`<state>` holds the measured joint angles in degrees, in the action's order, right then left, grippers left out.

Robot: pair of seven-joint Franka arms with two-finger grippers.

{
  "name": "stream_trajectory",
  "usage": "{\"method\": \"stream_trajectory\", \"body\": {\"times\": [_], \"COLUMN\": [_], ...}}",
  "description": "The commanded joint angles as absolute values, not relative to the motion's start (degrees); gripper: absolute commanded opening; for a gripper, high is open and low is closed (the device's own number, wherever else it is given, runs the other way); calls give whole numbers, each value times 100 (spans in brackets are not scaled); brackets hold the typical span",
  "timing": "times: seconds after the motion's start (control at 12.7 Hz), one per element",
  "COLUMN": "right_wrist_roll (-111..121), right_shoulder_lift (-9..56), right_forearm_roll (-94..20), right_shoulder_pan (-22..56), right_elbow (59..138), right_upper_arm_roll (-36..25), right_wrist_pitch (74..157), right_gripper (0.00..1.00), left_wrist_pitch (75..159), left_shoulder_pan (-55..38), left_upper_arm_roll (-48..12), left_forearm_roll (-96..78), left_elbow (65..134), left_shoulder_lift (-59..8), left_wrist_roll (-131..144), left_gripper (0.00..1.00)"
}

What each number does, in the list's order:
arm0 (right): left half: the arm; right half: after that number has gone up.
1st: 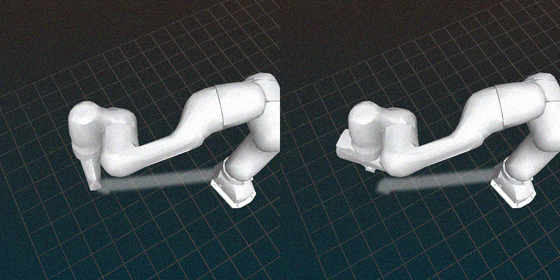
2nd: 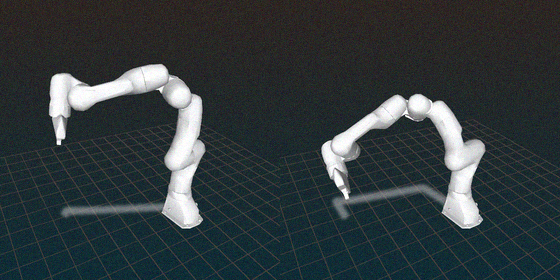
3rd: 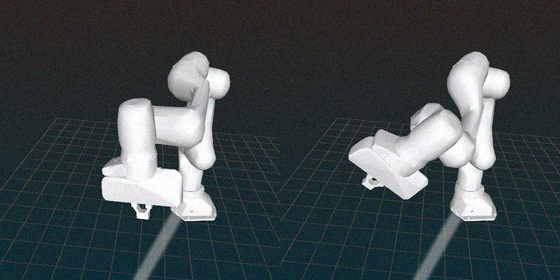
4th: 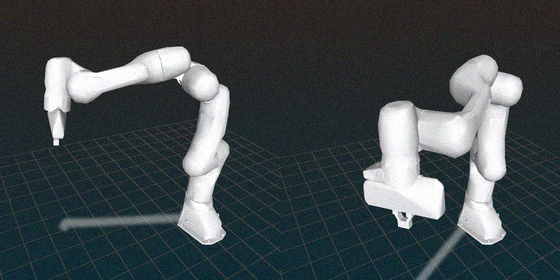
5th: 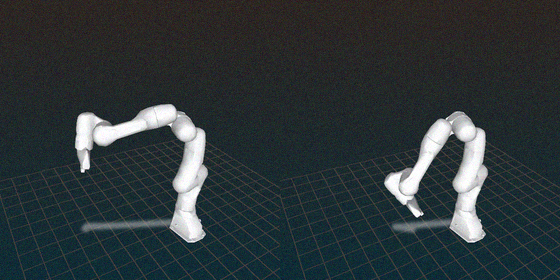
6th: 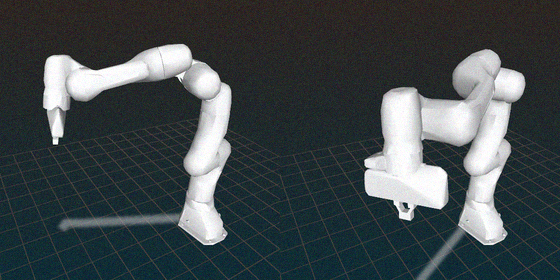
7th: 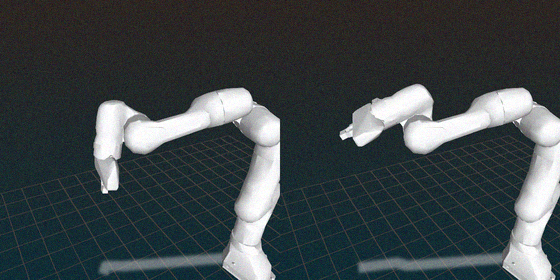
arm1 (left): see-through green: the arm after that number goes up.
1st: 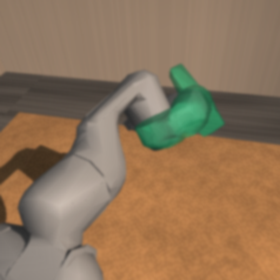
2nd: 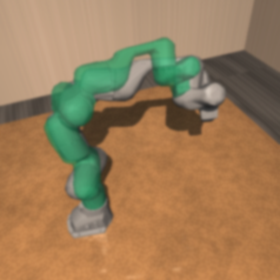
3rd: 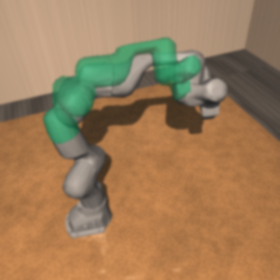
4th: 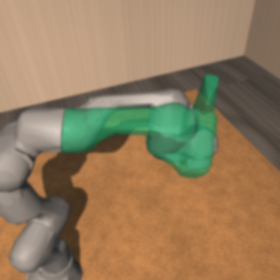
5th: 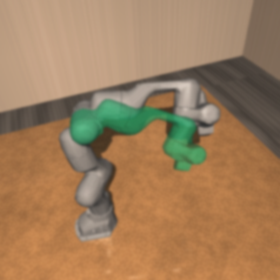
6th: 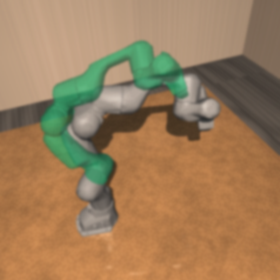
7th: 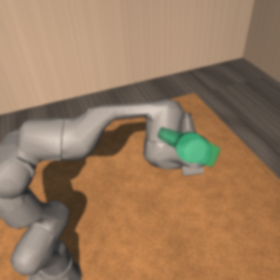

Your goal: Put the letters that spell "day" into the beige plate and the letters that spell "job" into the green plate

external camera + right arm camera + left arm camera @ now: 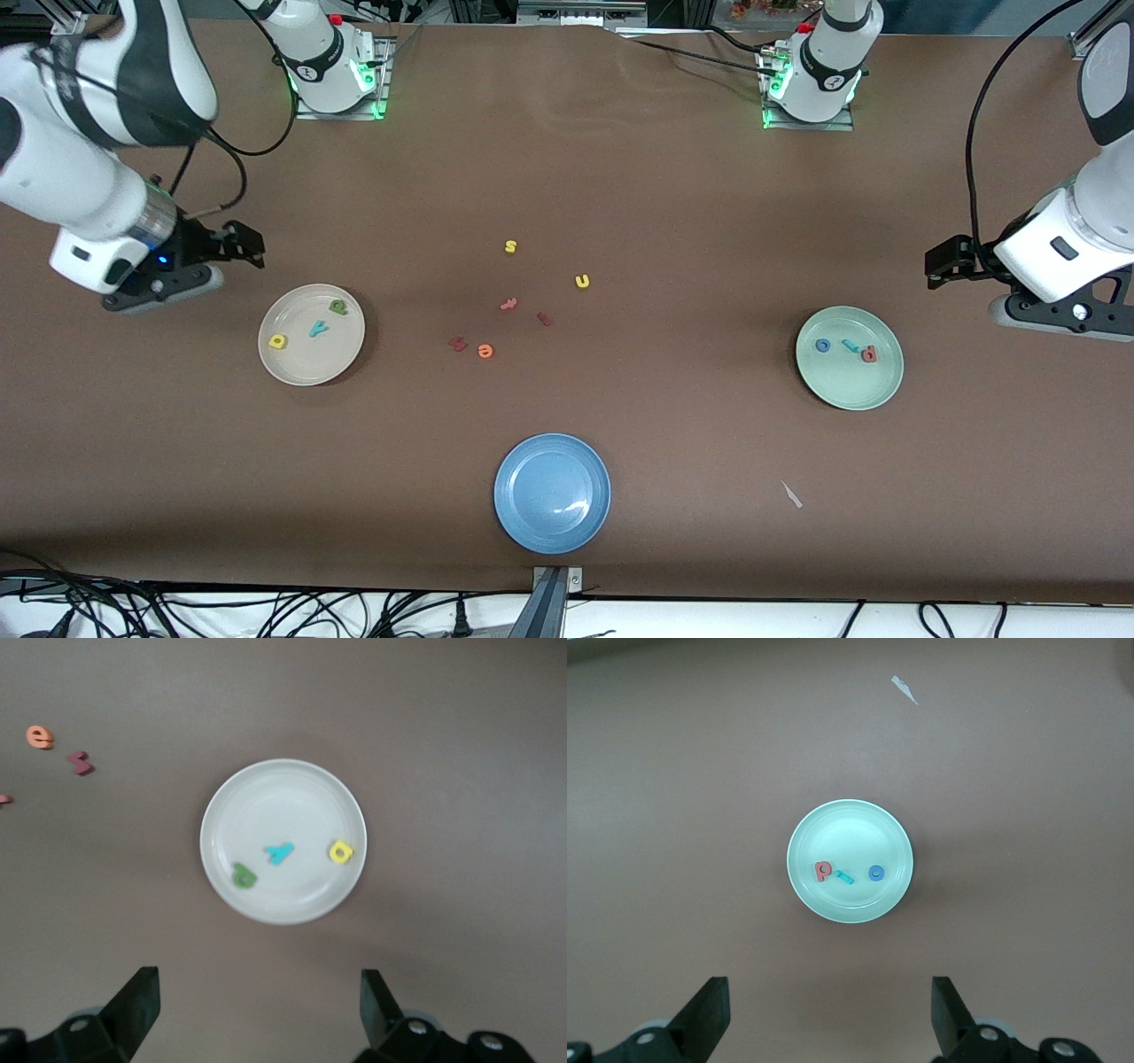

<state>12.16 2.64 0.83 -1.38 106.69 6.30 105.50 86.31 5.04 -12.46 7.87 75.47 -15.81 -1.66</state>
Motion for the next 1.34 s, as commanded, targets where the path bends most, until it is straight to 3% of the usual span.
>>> {"method": "stream_trajectory", "body": {"times": [0.0, 0.16, 0.47, 1.26], "right_wrist_roll": [915, 704, 625, 677], "right_shoulder_lift": [36, 18, 26, 105], "right_forearm_roll": [-35, -35, -26, -62], "right_shoulder_pan": [-167, -114, 358, 404], "right_elbow": [10092, 9731, 9554, 9405], "right_upper_arm_roll": [598, 466, -33, -35], "right_wrist_pitch": [9680, 9187, 9114, 9114], "right_gripper": [100, 100, 100, 100], "left_wrist_pitch": [8666, 8666, 8666, 8657], "left_shoulder_pan": [545, 545, 536, 475], "left_upper_arm_roll": [-1204, -1204, -1213, -1248], "left_forearm_roll": [615, 607, 606, 624], "left_elbow": [7717, 7708, 7699, 7638], "left_shoulder_lift": [-1468, -1547, -1547, -1538], "left_wrist_roll": [-352, -352, -360, -360], "left_gripper": [100, 100, 100, 100]}}
